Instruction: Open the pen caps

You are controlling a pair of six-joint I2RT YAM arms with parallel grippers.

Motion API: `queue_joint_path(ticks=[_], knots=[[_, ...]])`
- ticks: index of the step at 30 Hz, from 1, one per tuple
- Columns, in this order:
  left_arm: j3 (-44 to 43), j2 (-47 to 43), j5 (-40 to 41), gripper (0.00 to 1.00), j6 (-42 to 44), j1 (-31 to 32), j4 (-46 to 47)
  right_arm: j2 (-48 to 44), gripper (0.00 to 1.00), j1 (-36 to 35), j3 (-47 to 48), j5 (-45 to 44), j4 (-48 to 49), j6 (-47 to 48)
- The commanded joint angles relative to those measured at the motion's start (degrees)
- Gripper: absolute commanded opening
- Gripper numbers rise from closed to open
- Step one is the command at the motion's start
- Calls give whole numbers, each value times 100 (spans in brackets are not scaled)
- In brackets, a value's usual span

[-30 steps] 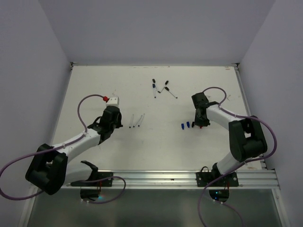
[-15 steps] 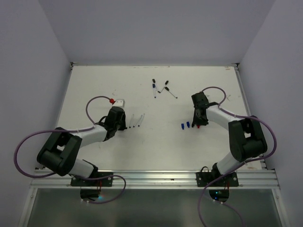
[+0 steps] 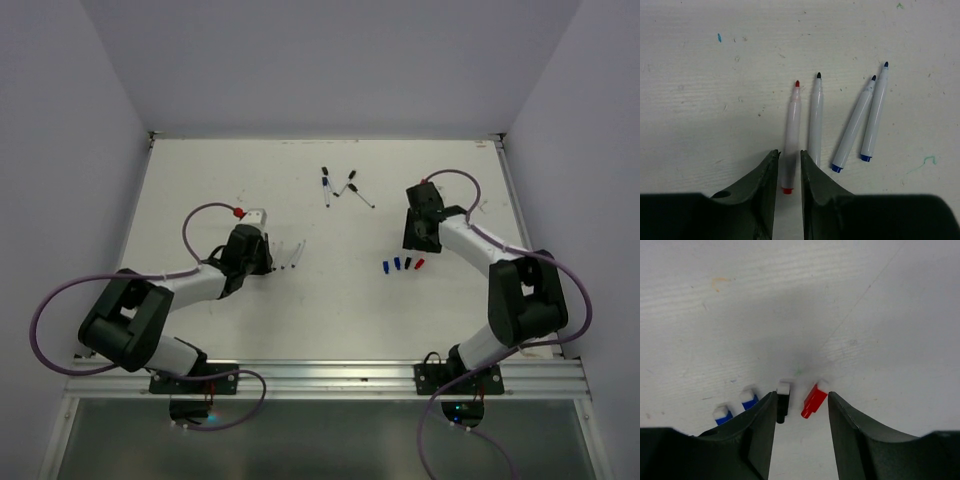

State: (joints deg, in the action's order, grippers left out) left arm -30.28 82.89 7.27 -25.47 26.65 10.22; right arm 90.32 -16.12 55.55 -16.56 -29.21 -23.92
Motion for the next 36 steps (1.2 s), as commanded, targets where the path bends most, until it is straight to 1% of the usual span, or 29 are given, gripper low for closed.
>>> queue_joint_path(ticks=[1, 2, 4, 5, 7, 8, 10, 11, 12, 14, 16, 20, 26, 34, 36], knots=[[75, -256, -50, 27, -80, -37, 235, -322, 50, -5, 710, 38, -198, 326], [75, -273, -24, 29, -107, -38, 226, -288, 51, -5, 955, 47, -199, 388], [93, -291, -58, 32, -177, -29, 252, -165, 52, -5, 1211, 353, -86, 642], [93, -300, -67, 32, -203, -29, 261, -86, 52, -14, 1508, 503, -41, 730], [84, -300, -85, 34, -265, -29, 261, 283, 52, -66, 1774, 976, 230, 889], [75, -300, -94, 34, -282, -29, 270, 467, 52, -75, 2062, 1170, 327, 950], [58, -291, -111, 36, -300, -29, 297, 1064, 52, -111, 2362, 1443, 573, 1117], [49, -300, -138, 36, -292, -37, 305, 1292, 51, -128, 2738, 1453, 609, 1196], [-3, -274, -190, 36, -300, -29, 305, 1773, 51, -154, 2959, 1497, 601, 1371], [-56, -239, -296, 37, -309, -29, 244, 2172, 50, -181, 3599, 1637, 452, 1565], [-101, -256, -383, 38, -353, -29, 218, 2637, 50, -207, 3892, 1629, 504, 1820], [-57, -536, -428, 41, -397, -29, 279, 3227, 50, -216, 4682, 1629, 425, 2128], [-100, -932, -305, 46, -397, -29, 104, 3746, 50, -216, 5308, 2033, 276, 2252], [-145, -1626, -252, 49, -344, -29, -152, 4169, 48, -374, 5510, 1938, 275, 2357], [-162, -1785, -252, 50, -318, -38, -169, 4265, 48, -444, 5589, 1911, 267, 2594]])
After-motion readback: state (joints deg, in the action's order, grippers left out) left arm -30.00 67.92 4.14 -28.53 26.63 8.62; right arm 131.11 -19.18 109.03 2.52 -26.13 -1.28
